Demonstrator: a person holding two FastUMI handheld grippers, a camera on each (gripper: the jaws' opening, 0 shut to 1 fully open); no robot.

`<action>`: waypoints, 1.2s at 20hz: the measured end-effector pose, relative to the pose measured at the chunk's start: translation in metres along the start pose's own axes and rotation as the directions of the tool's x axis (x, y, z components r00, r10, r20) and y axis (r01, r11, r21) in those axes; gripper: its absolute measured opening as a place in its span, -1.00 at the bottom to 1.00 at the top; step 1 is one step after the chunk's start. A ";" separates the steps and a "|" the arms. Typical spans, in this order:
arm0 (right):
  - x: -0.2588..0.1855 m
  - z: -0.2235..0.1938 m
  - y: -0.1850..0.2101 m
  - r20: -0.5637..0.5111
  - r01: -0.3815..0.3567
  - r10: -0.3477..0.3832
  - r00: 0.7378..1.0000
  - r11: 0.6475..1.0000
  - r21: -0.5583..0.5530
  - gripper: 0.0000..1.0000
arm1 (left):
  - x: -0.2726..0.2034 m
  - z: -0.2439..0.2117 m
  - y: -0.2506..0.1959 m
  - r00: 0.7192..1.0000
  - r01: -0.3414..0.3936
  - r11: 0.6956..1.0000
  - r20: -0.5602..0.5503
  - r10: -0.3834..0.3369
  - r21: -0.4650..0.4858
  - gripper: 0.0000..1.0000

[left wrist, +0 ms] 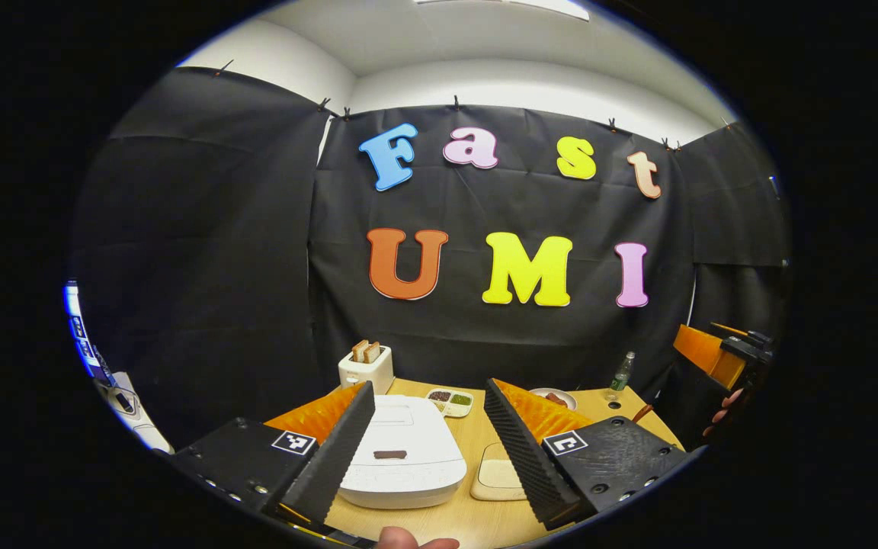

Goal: Close the left gripper, press the button to open the rice cooker; take a wooden spoon from the chopstick holder with the right hand, scoop a spoonful of rice and pour it into the rice cooker, then put the wooden spoon back into the chopstick holder.

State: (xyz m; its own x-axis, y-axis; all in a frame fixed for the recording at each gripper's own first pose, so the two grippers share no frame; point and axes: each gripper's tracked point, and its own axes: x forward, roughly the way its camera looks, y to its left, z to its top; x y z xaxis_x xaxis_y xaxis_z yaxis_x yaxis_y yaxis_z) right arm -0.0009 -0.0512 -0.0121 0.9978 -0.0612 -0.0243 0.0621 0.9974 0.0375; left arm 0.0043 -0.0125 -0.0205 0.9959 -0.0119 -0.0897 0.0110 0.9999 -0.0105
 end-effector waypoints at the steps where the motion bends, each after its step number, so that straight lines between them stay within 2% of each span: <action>1: 0.002 -0.002 -0.001 -0.006 0.000 0.000 1.000 1.000 0.001 0.98 | 0.002 -0.002 0.000 1.000 0.004 1.000 -0.008 -0.004 0.000 0.85; 7: 0.018 -0.004 -0.002 -0.011 -0.023 0.023 1.000 0.999 -0.022 0.98 | 0.018 -0.032 0.002 0.992 0.025 0.999 -0.127 -0.028 -0.023 0.86; 11: 0.032 -0.015 -0.010 -0.035 -0.026 0.025 0.999 0.999 -0.021 0.98 | 0.032 -0.067 0.009 0.964 0.021 1.000 -0.265 -0.025 -0.016 0.80; 13: 0.040 -0.020 -0.016 -0.049 -0.020 0.019 0.999 1.000 -0.016 0.98 | 0.043 -0.083 0.015 0.948 0.002 1.000 -0.319 -0.006 -0.014 -0.03; 14: 0.043 -0.022 -0.020 -0.056 -0.015 0.014 0.998 1.000 -0.014 0.98 | 0.045 -0.091 0.013 0.935 0.006 1.000 -0.353 -0.013 -0.022 -0.24; 17: 0.053 -0.031 -0.032 -0.077 0.000 0.000 0.997 1.000 -0.002 0.98 | 0.053 -0.115 0.021 0.891 -0.017 0.999 -0.453 -0.002 -0.040 -0.23; 18: 0.056 -0.034 -0.035 -0.086 0.005 -0.004 0.996 1.000 0.005 0.98 | 0.059 -0.124 0.025 0.885 -0.041 0.998 -0.465 0.013 -0.050 -0.24; 19: 0.059 -0.037 -0.039 -0.093 0.011 -0.010 0.996 1.000 0.012 0.93 | 0.063 -0.130 0.027 0.870 -0.050 0.996 -0.492 0.010 -0.070 -0.58; 20: 0.061 -0.040 -0.044 -0.102 0.017 -0.015 0.995 1.000 0.017 0.98 | 0.064 -0.141 0.024 0.854 -0.042 0.995 -0.520 -0.012 -0.093 -0.92; 22: 0.064 -0.048 -0.050 -0.120 0.025 -0.022 0.993 0.999 0.027 0.98 | 0.071 -0.151 0.020 0.836 -0.028 0.988 -0.545 -0.060 -0.151 -1.00; 24: 0.067 -0.057 -0.058 -0.143 0.037 -0.034 0.989 0.999 0.023 0.98 | 0.082 -0.167 0.026 0.808 -0.026 0.989 -0.586 -0.066 -0.147 -1.00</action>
State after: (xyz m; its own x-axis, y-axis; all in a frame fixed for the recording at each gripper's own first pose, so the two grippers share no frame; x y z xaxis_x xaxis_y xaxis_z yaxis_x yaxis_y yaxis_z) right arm 0.0609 -0.1110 -0.0723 0.9818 -0.0884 -0.1680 0.0996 0.9933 0.0592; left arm 0.0714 0.0108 -0.1946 0.7510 -0.0811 -0.6553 -0.0279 0.9876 -0.1543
